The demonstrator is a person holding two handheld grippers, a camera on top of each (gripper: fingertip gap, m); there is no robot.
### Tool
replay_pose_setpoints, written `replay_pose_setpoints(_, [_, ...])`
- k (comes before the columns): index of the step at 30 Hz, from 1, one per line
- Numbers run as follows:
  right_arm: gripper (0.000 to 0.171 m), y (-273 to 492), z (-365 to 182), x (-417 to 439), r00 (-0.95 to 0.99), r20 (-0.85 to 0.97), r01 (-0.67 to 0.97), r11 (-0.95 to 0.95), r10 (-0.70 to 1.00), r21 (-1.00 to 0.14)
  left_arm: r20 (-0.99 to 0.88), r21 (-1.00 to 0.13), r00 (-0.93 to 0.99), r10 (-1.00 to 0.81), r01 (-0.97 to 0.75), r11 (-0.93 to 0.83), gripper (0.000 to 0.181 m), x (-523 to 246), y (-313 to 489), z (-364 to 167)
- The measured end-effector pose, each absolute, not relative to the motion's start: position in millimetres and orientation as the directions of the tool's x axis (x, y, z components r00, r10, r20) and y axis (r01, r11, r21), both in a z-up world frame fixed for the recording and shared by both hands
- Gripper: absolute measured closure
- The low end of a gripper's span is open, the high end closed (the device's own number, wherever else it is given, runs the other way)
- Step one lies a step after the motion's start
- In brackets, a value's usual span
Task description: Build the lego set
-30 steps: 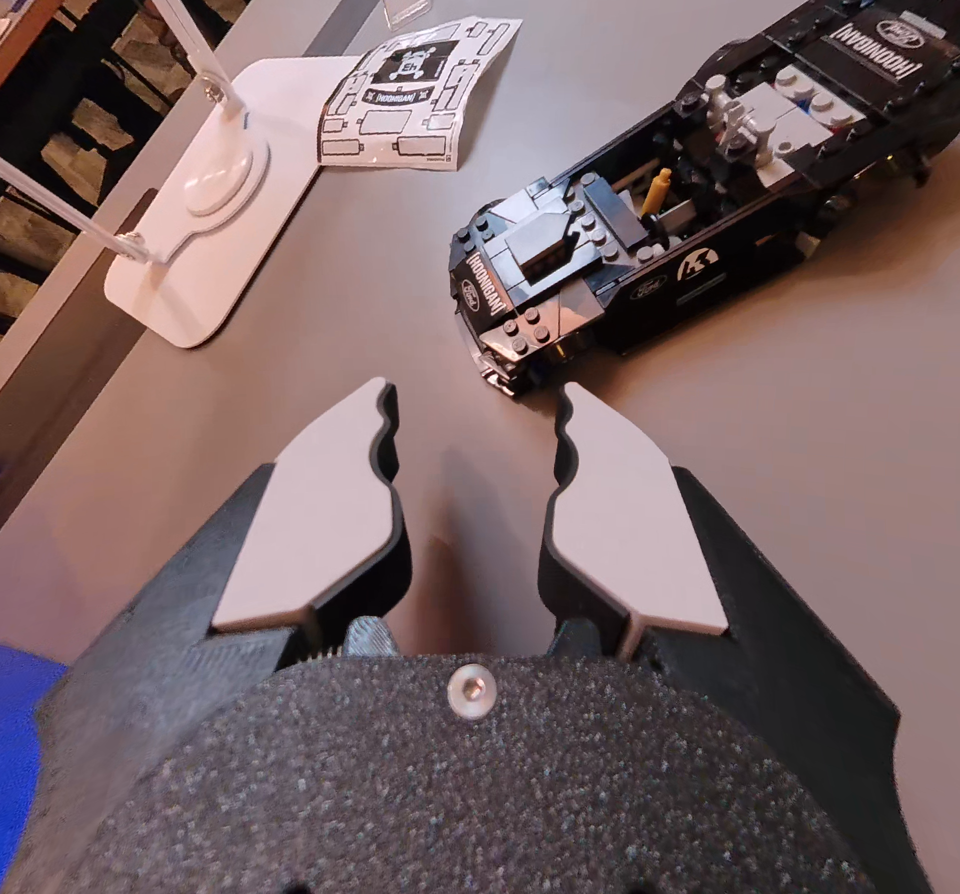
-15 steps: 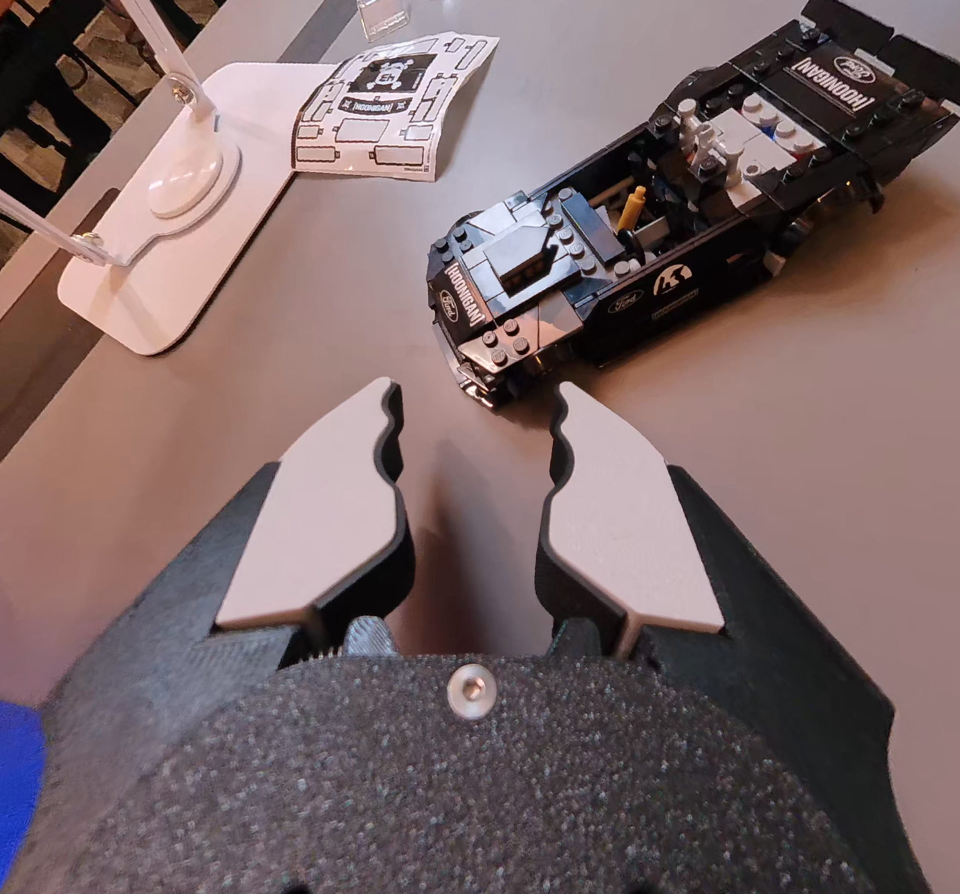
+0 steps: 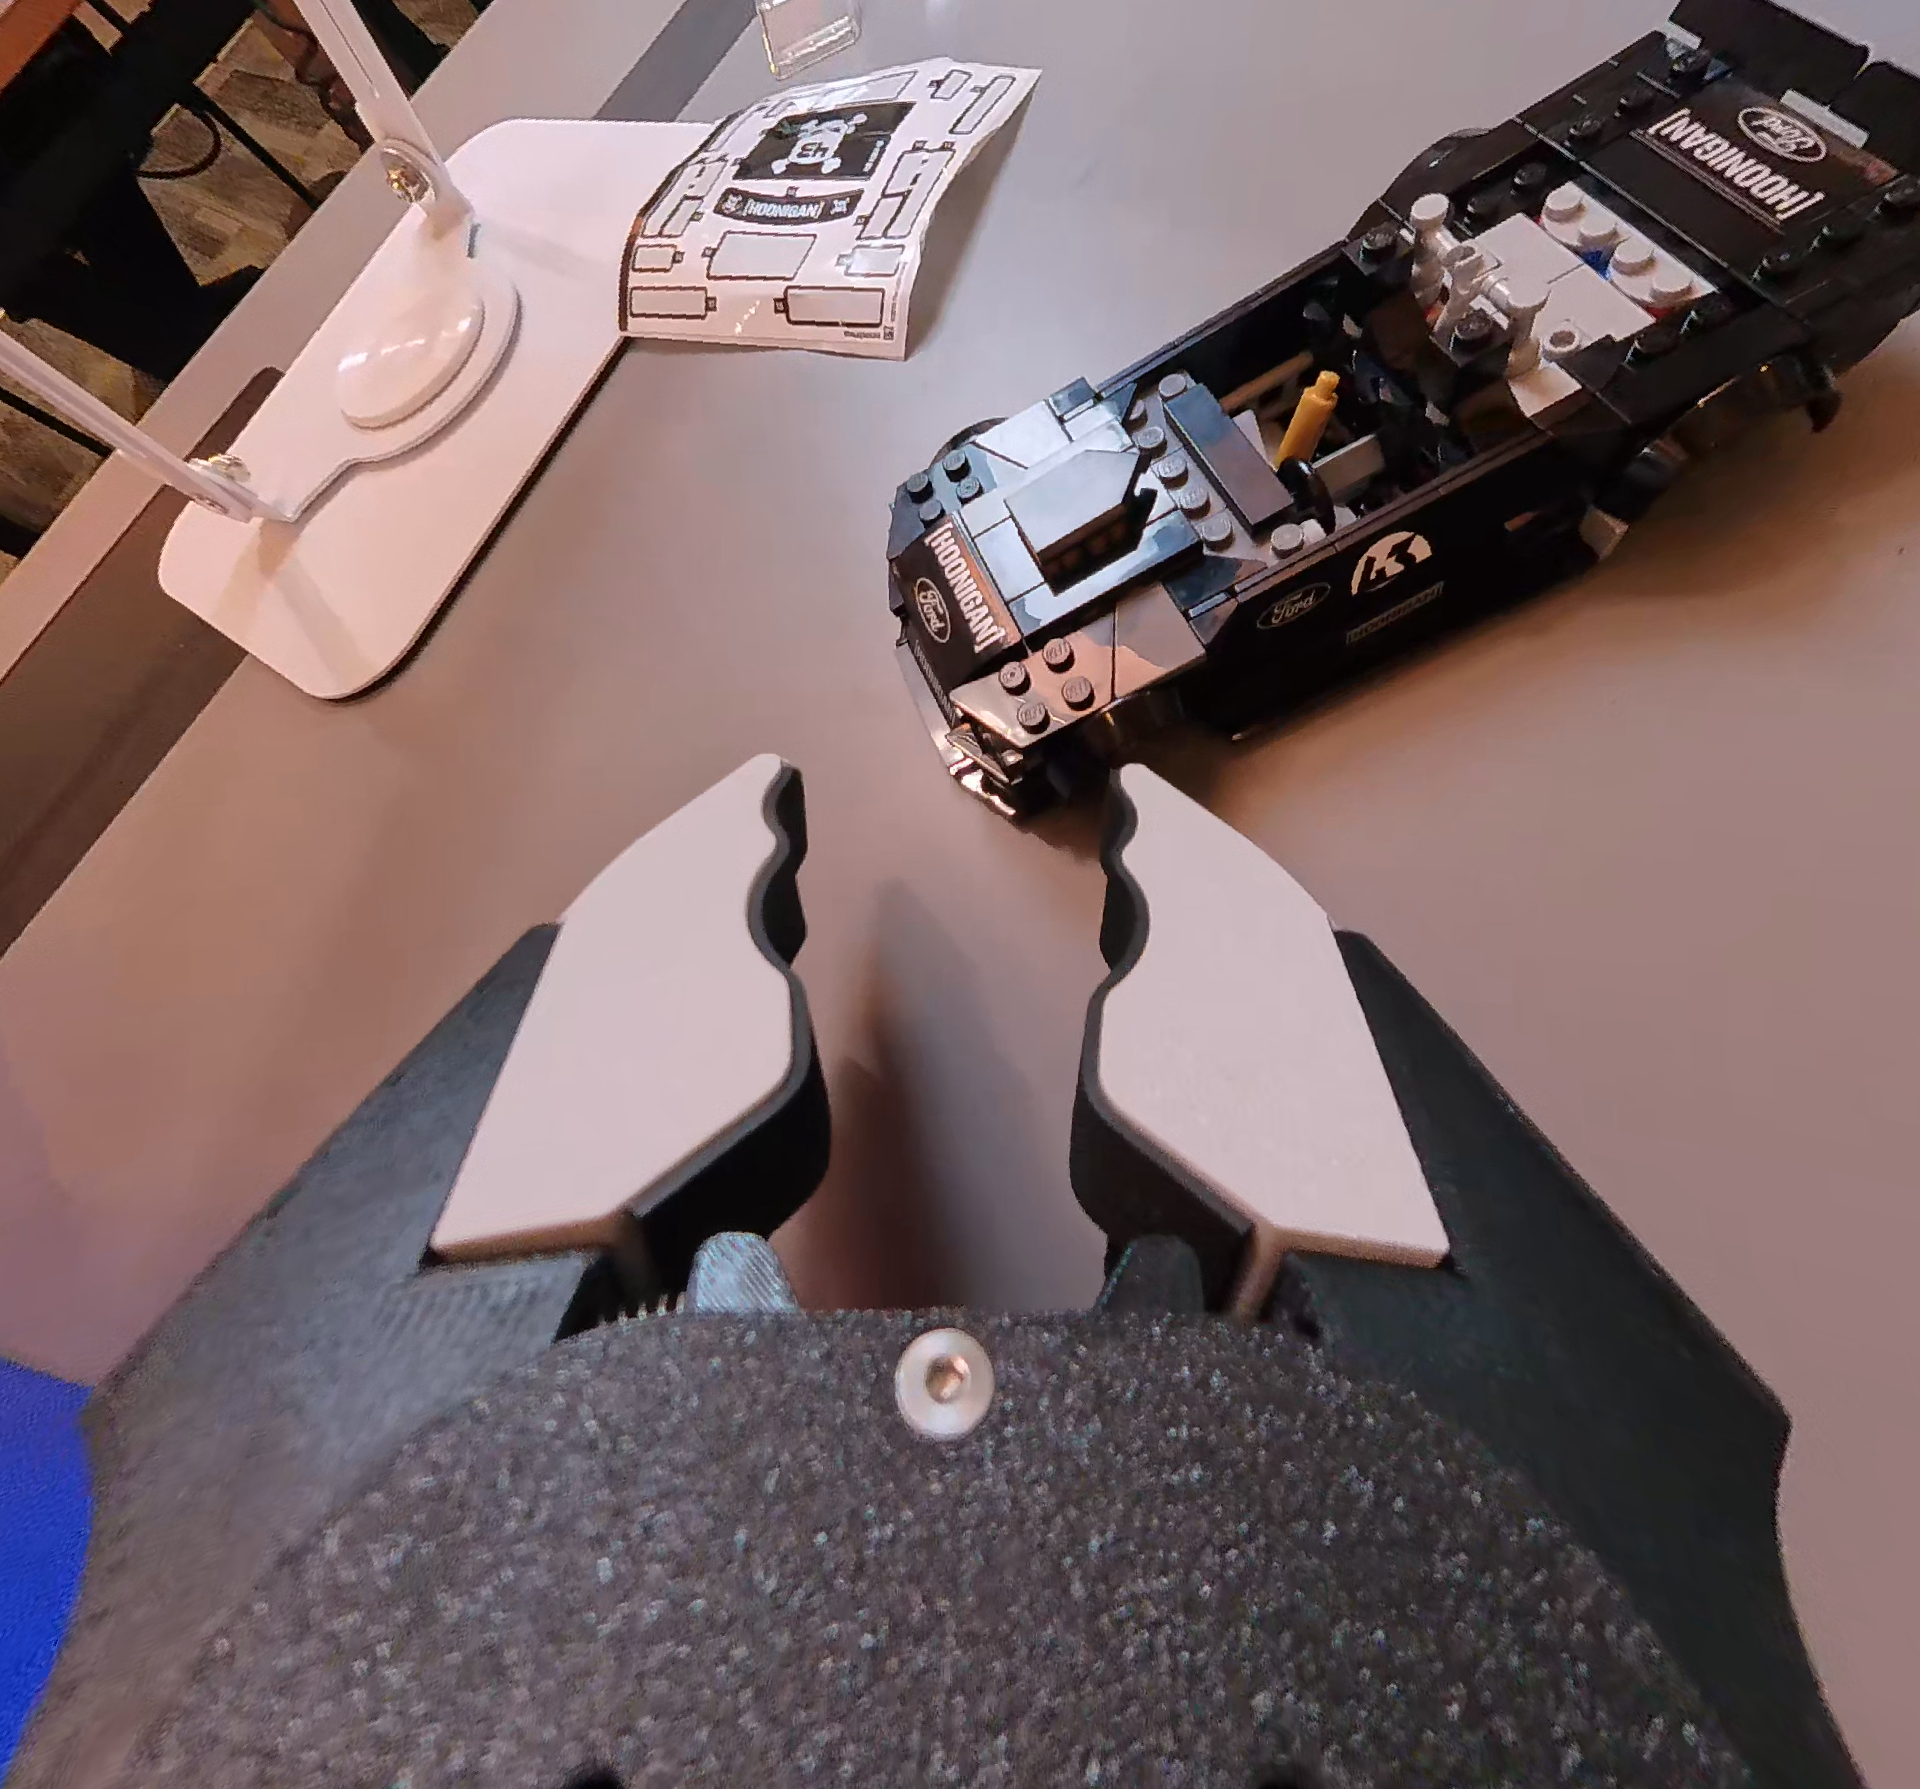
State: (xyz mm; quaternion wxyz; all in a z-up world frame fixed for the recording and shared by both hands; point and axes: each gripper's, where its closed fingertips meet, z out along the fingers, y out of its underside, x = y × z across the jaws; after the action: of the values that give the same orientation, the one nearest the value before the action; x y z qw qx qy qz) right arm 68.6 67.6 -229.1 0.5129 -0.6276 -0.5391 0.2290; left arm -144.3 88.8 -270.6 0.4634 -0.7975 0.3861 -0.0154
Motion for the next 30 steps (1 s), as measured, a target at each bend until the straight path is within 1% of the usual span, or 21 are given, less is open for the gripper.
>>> replay_pose_setpoints(4, [0.140, 67, -230, 68, 0.309, 0.262, 0.443, 0.105, 0.914, -0.890, -0.334, -0.752, 0.707, -0.623, -0.599, -0.276, 0.126, -148, 88, -268])
replay_pose_setpoints(9, [0.140, 67, -231, 68, 0.305, 0.264, 0.448, 0.106, 0.915, -0.888, -0.291, -0.764, 0.699, -0.653, -0.581, -0.281, 0.125, -146, 83, -266])
replay_pose_setpoints(17, [0.140, 66, -233, 67, 0.297, 0.279, 0.463, 0.118, 0.913, -0.878, -0.255, -0.759, 0.673, -0.695, -0.585, -0.288, 0.118, -136, 77, -273])
replay_pose_setpoints(30, [0.140, 66, -233, 67, 0.297, 0.278, 0.462, 0.117, 0.913, -0.879, -0.233, -0.768, 0.668, -0.707, -0.572, -0.287, 0.118, -130, 76, -274])
